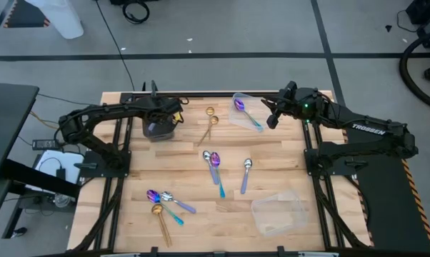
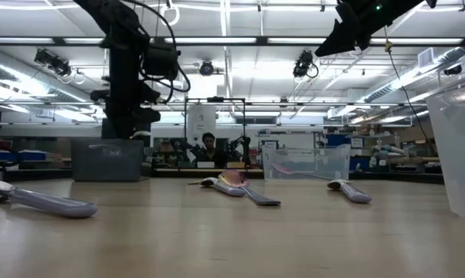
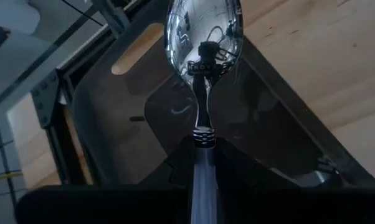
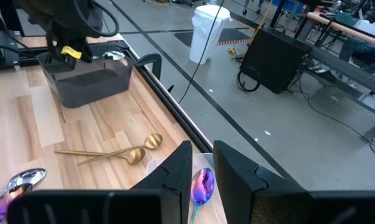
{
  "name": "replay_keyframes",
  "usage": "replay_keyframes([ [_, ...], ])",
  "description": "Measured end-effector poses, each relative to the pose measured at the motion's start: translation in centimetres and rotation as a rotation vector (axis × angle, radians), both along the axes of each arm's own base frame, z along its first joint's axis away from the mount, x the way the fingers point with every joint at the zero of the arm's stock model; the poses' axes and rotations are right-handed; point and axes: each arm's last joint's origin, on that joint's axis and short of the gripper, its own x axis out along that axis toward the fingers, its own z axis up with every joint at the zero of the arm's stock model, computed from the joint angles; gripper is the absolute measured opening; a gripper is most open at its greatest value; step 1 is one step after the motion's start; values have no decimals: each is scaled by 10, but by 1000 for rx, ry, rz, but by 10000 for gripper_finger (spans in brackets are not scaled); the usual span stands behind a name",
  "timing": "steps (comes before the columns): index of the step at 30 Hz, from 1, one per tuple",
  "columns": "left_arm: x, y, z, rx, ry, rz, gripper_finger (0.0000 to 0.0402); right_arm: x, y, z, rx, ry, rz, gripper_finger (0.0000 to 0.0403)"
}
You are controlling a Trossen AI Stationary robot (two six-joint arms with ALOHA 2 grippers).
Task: Sort silverware by color (type)
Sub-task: Put the purple spoon into the black bin
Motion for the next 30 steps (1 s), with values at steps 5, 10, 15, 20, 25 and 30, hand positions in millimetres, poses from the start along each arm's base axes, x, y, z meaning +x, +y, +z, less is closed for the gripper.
replay_keyframes([
  [5, -8, 2, -13, -21, 7, 17, 54, 0, 0, 1, -3, -7, 0, 77],
  [10, -14, 5, -27, -28, -20, 27, 54, 1, 0, 1, 3, -9, 15, 77],
  [15, -17, 10, -35, -33, -74, 41, 54, 1, 0, 1, 4, -9, 17, 77],
  [20, -20, 16, -36, -51, -106, 64, 54, 1, 0, 1, 3, -11, 17, 77],
  [25, -23, 20, -37, -107, -147, 75, 54, 1, 0, 1, 2, -12, 17, 77],
  [30, -24, 21, -38, -166, -188, 76, 54, 1, 0, 1, 2, -12, 17, 77],
])
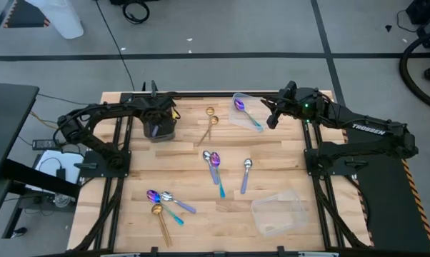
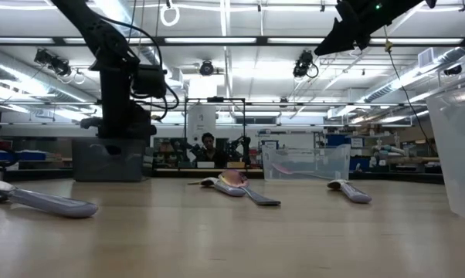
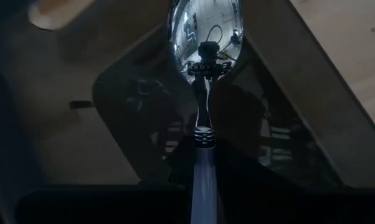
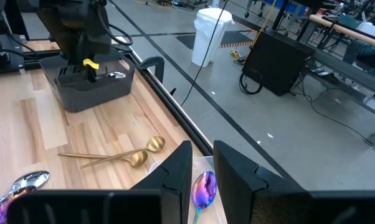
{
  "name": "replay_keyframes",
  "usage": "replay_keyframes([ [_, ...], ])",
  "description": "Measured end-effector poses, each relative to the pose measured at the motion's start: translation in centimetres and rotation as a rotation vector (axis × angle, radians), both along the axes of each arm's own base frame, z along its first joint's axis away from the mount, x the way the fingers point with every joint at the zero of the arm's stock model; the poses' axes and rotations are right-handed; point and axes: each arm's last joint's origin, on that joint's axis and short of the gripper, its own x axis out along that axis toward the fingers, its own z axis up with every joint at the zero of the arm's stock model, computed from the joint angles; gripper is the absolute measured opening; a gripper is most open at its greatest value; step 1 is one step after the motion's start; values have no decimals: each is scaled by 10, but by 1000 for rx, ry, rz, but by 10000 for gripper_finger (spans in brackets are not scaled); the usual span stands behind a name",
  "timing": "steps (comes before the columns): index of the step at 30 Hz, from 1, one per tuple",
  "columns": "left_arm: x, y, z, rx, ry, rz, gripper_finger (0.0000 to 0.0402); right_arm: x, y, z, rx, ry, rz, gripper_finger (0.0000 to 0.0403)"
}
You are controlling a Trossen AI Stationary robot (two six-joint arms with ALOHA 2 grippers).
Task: Sort silverware by color (type)
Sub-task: Put the purple spoon into the black bin
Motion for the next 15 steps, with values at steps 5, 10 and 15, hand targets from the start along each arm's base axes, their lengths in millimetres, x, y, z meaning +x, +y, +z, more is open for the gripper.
replay_keyframes([
  [5, 0, 0, 0, -29, -22, -3, 56, 0, 0, 0, 0, 0, 0, 77],
  [10, -1, -1, -1, -47, -18, 1, 77, 0, 0, 0, -1, -2, 0, 77],
  [15, -2, -2, -1, -57, -9, 14, 109, 0, 0, 0, -1, -3, 0, 77],
])
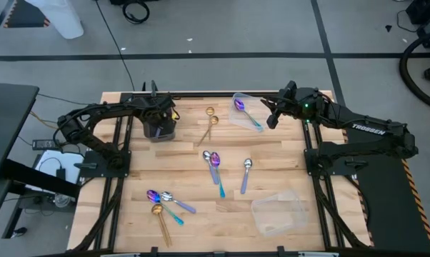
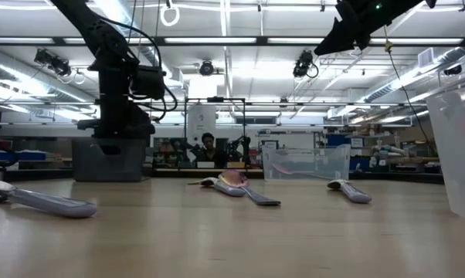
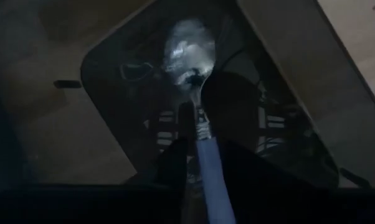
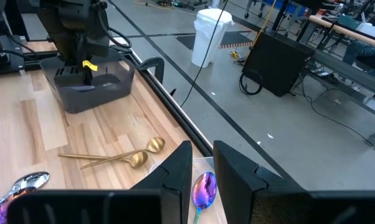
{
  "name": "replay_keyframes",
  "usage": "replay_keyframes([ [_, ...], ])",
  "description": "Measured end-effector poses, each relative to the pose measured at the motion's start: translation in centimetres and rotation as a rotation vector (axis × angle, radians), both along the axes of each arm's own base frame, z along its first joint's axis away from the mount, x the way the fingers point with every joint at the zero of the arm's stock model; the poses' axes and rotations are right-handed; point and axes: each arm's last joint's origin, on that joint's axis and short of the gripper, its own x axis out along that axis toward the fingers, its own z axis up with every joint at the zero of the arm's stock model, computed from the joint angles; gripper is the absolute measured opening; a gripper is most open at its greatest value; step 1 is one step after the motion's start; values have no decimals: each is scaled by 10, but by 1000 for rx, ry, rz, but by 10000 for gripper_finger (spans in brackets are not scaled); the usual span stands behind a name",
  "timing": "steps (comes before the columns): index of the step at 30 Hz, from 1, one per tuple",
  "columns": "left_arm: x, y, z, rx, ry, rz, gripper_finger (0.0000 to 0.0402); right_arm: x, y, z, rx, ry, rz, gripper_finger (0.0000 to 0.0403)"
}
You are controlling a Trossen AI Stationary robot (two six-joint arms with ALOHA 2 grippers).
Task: Sort silverware by color (type)
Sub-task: Put the purple spoon into the black bin
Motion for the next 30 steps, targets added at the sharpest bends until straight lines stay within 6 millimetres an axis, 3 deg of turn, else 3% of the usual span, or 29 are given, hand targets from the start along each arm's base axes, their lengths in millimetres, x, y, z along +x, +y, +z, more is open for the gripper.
replay_keyframes([
  [8, 0, 1, 10, 17, 16, -46, 122, 0, 0, 0, 0, 0, 1, 77],
  [18, 13, -2, 61, 101, -66, -114, 123, 0, 0, 0, -1, 1, 2, 77],
  [23, 20, -18, 81, 48, -110, -188, 123, 0, 0, 0, -1, 1, 2, 77],
  [30, 35, -57, 85, -74, -147, -371, 123, 0, 0, 0, -1, 1, 2, 77],
])
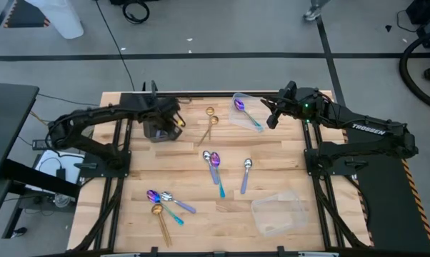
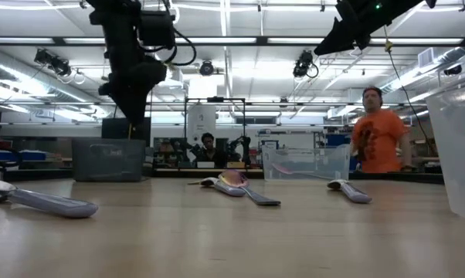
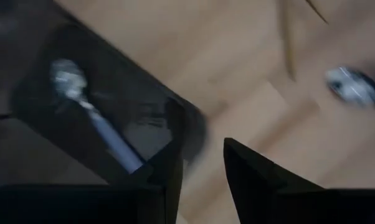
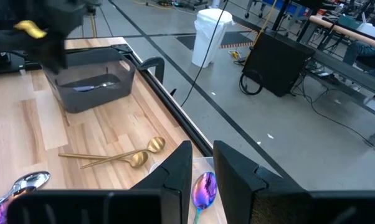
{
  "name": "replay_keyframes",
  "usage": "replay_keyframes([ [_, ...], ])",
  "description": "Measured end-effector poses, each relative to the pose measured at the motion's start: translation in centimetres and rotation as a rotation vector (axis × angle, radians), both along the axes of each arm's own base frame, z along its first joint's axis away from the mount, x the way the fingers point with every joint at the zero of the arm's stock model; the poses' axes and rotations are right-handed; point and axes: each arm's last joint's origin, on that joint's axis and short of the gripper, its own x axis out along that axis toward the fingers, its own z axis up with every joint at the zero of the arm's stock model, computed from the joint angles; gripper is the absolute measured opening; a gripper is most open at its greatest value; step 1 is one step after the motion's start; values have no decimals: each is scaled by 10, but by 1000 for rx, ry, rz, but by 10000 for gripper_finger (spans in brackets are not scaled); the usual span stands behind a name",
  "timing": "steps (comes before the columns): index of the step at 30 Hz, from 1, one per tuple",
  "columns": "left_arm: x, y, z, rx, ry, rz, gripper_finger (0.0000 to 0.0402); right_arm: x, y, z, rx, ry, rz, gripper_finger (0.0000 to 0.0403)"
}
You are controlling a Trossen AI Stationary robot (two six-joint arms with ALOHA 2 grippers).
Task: Sort silverware by color (type)
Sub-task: Put the purple spoon into the black bin
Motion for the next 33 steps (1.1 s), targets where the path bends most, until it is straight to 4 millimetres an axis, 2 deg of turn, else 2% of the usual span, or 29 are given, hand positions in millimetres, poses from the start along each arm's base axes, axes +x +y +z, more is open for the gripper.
replay_keyframes([
  [7, 13, -41, 0, -41, -8, -118, 123, 0, 0, 0, 0, -1, 0, 77],
  [14, 20, -74, 0, -78, -24, -144, 123, 0, 0, 1, -6, -15, 0, 77],
  [28, 20, -123, -1, -225, -52, -21, 123, 1, 0, 1, -15, -9, 3, 77],
  [33, 22, -137, -5, -238, -43, 48, 123, 5, -5, -18, -137, 37, 30, 77],
])
